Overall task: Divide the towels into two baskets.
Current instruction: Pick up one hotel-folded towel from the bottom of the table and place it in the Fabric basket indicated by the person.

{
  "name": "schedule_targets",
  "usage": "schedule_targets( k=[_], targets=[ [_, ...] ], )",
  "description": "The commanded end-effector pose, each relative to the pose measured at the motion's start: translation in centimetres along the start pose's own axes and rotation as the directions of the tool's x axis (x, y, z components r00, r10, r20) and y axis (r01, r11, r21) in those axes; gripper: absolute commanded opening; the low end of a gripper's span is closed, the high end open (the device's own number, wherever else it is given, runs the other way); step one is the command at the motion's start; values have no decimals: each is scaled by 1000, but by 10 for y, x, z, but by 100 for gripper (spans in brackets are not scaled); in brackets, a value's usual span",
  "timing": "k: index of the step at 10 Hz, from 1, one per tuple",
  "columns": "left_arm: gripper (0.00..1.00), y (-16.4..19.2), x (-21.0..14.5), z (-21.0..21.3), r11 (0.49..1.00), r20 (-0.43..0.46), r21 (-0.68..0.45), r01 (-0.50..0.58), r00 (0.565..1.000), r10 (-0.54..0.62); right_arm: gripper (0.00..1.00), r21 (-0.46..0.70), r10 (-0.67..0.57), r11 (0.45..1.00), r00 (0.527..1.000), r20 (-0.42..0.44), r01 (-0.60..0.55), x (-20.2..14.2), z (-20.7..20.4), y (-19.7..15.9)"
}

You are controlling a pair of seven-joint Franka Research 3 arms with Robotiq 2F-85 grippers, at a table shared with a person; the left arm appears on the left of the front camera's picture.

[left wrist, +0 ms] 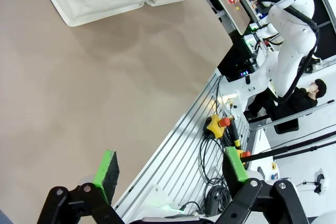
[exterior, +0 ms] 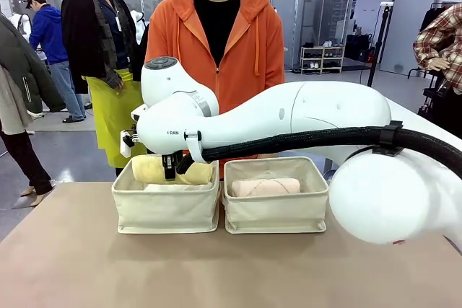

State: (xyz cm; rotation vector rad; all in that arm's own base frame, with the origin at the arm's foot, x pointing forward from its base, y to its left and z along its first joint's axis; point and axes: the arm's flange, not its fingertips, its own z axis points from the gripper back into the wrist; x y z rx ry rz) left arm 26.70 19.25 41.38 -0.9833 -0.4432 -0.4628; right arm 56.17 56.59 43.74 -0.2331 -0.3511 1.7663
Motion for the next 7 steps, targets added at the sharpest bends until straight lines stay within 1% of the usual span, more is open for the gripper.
schedule_targets(
  k=[1, 2, 7],
  targets=[
    [100, -3, 1, 3, 1000, 7, 2, 9, 1000, -9, 83, -13, -8, 1000, 1000, 0, 8, 9, 8, -7],
    [100, -3, 1, 3, 1000, 7, 2, 9, 1000, -9, 100, -13, -6, 1000, 1000, -4, 6, 9, 8, -6],
    [100, -3, 1, 3, 1000, 7, 2, 9, 1000, -9, 100, -24, 1, 1000, 1000, -25, -1, 9, 15, -1]
  ],
)
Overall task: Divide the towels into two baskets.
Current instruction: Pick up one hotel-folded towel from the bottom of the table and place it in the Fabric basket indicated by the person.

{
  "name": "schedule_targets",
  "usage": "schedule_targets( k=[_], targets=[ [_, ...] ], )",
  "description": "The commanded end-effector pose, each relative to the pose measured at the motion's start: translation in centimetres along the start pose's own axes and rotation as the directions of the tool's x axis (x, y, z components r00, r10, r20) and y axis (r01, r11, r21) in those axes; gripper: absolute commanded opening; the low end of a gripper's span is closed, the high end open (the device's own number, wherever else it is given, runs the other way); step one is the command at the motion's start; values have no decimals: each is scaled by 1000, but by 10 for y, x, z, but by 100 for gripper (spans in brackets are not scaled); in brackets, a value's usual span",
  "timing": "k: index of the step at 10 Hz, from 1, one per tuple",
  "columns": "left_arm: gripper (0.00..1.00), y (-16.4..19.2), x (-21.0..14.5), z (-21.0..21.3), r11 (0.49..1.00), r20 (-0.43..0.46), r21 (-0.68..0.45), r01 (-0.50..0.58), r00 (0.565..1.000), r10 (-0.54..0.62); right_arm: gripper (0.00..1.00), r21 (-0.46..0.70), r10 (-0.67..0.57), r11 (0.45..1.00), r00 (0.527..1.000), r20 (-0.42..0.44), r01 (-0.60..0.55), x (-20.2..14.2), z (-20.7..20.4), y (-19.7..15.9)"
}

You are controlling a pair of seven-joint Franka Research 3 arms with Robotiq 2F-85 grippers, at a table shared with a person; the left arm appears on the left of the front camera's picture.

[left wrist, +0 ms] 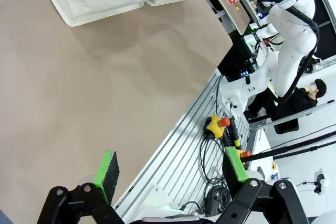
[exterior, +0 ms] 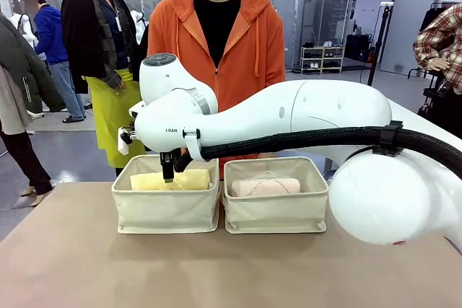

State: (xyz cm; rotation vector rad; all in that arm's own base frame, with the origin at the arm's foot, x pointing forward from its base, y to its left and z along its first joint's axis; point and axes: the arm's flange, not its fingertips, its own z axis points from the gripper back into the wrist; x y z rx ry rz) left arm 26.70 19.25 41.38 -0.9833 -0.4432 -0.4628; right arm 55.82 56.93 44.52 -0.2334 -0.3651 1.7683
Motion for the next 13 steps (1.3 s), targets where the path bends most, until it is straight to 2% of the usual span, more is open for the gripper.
schedule_targets(
  k=[1, 2, 3, 13],
  targets=[
    [100, -3, 1, 3, 1000, 7, 2, 9, 1000, -9, 100, -22, -11, 1000, 1000, -27, 10, 4, 8, 1],
    [100, -3, 1, 3, 1000, 7, 2, 9, 1000, -9, 100, -26, -36, 999, 999, -25, 35, 0, 13, 4],
    [100, -3, 1, 3, 1000, 7, 2, 9, 1000, -9, 100, -1, 0, 1000, 1000, 1, 0, 0, 1, 0],
    [100, -3, 1, 3, 1000, 7, 2, 9, 1000, -9, 100, -1, 0, 1000, 1000, 1, 0, 0, 1, 0]
  ],
)
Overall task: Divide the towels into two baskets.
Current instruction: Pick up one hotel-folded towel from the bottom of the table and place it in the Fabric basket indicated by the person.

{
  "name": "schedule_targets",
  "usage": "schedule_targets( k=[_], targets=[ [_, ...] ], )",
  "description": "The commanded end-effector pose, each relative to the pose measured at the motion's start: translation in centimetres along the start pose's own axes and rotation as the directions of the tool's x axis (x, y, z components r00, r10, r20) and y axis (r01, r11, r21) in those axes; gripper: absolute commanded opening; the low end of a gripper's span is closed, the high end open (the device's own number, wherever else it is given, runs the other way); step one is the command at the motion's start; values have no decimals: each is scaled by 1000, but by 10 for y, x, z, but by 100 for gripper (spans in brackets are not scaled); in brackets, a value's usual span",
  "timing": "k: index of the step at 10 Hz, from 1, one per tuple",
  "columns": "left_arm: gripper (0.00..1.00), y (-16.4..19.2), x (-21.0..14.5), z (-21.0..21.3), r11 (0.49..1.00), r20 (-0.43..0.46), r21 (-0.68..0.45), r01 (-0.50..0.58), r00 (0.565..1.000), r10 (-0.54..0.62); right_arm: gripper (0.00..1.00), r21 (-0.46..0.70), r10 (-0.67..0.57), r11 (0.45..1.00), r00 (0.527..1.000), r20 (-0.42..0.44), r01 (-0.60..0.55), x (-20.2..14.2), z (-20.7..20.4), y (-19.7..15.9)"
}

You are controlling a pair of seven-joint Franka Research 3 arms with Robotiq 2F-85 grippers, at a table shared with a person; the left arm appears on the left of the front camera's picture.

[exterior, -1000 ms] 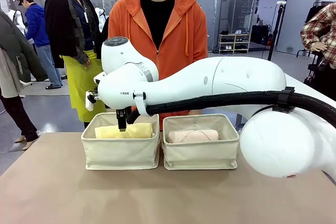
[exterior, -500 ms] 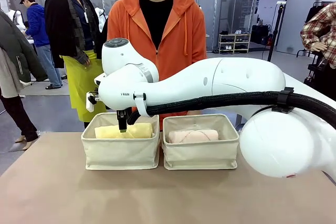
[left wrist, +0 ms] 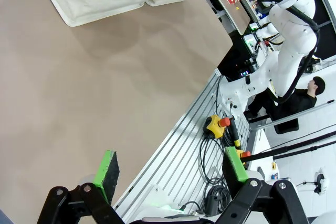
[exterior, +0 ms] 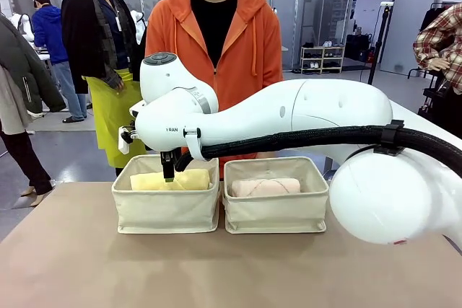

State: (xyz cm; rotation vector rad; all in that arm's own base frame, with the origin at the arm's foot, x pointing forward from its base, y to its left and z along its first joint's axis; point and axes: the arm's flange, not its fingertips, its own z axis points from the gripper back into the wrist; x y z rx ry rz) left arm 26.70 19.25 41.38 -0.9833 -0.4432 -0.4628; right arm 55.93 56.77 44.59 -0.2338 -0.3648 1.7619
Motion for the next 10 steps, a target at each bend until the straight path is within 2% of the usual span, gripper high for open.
schedule_targets(
  k=[1, 2, 3, 5, 7, 8, 10],
  targets=[
    [100, -3, 1, 3, 1000, 7, 2, 9, 1000, -9, 100, -1, 6, 1000, 1000, 2, -6, 2, 1, 1],
    [100, -3, 1, 3, 1000, 7, 2, 9, 1000, -9, 100, 0, 0, 1000, 1000, 0, 0, 0, 0, 0],
    [100, -3, 1, 3, 1000, 7, 2, 9, 1000, -9, 100, 11, 11, 1000, 997, -78, -11, -5, 28, 9],
    [100, -3, 1, 3, 1000, 7, 2, 9, 1000, -9, 100, 84, -73, 993, 996, -45, 77, -20, 71, 26],
    [100, -3, 1, 3, 1000, 7, 2, 9, 1000, -9, 100, 127, -199, 972, 980, -9, 199, -50, 99, 47],
    [100, -3, 1, 3, 1000, 7, 2, 9, 1000, -9, 100, 185, -281, 945, 959, 26, 271, -74, 112, 64],
    [100, -3, 1, 3, 1000, 7, 2, 9, 1000, -9, 100, 334, -468, 847, 878, 98, 414, -136, 128, 83]
  ],
)
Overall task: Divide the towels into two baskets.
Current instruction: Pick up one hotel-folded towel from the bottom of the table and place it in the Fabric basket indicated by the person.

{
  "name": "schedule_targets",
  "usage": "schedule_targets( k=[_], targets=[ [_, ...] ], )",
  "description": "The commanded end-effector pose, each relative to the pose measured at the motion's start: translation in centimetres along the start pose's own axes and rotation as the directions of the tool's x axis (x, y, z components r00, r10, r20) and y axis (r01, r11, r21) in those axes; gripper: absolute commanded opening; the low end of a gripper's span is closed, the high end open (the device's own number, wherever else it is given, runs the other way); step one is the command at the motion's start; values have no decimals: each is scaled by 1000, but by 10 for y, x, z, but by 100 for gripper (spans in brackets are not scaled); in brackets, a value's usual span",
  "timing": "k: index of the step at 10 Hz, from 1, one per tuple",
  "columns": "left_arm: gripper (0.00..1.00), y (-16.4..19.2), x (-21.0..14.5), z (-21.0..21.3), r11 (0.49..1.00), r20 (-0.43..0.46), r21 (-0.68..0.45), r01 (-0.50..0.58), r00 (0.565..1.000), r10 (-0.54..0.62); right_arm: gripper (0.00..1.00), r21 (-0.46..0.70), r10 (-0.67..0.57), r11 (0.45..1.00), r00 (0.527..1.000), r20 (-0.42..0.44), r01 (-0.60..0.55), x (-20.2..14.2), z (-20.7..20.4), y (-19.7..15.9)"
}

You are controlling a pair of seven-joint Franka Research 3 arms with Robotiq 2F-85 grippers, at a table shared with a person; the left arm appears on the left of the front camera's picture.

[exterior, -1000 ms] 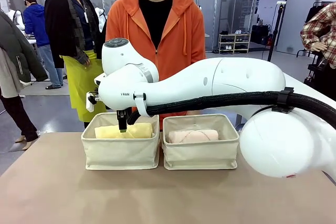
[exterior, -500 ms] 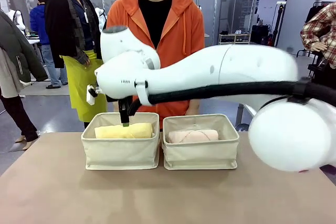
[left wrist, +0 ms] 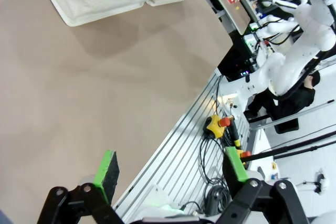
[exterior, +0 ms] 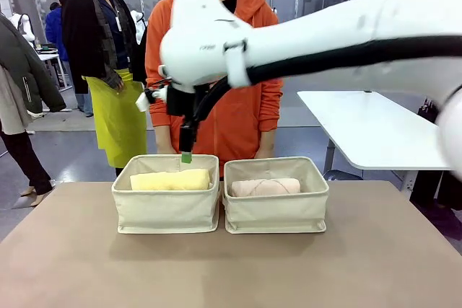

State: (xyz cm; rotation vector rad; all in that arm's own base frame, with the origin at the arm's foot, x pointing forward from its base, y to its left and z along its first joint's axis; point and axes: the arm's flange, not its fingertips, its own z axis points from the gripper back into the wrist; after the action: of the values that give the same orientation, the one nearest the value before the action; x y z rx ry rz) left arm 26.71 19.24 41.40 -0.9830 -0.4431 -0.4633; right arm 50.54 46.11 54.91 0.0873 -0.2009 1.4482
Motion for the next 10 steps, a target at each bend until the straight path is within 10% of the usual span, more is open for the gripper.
schedule_targets(
  k=[1, 5, 10],
  targets=[
    [100, -3, 1, 3, 1000, 8, 2, 8, 1000, -8, 100, 146, -178, 977, 969, 172, 153, -85, -1, 28],
    [100, -3, 1, 3, 1000, 8, 2, 8, 1000, -8, 100, 500, -586, 775, 735, 341, 386, -159, 24, 12],
    [100, -3, 1, 3, 1000, 8, 2, 8, 1000, -8, 100, 657, -908, 415, 245, 340, 629, -363, 23, 91]
  ],
)
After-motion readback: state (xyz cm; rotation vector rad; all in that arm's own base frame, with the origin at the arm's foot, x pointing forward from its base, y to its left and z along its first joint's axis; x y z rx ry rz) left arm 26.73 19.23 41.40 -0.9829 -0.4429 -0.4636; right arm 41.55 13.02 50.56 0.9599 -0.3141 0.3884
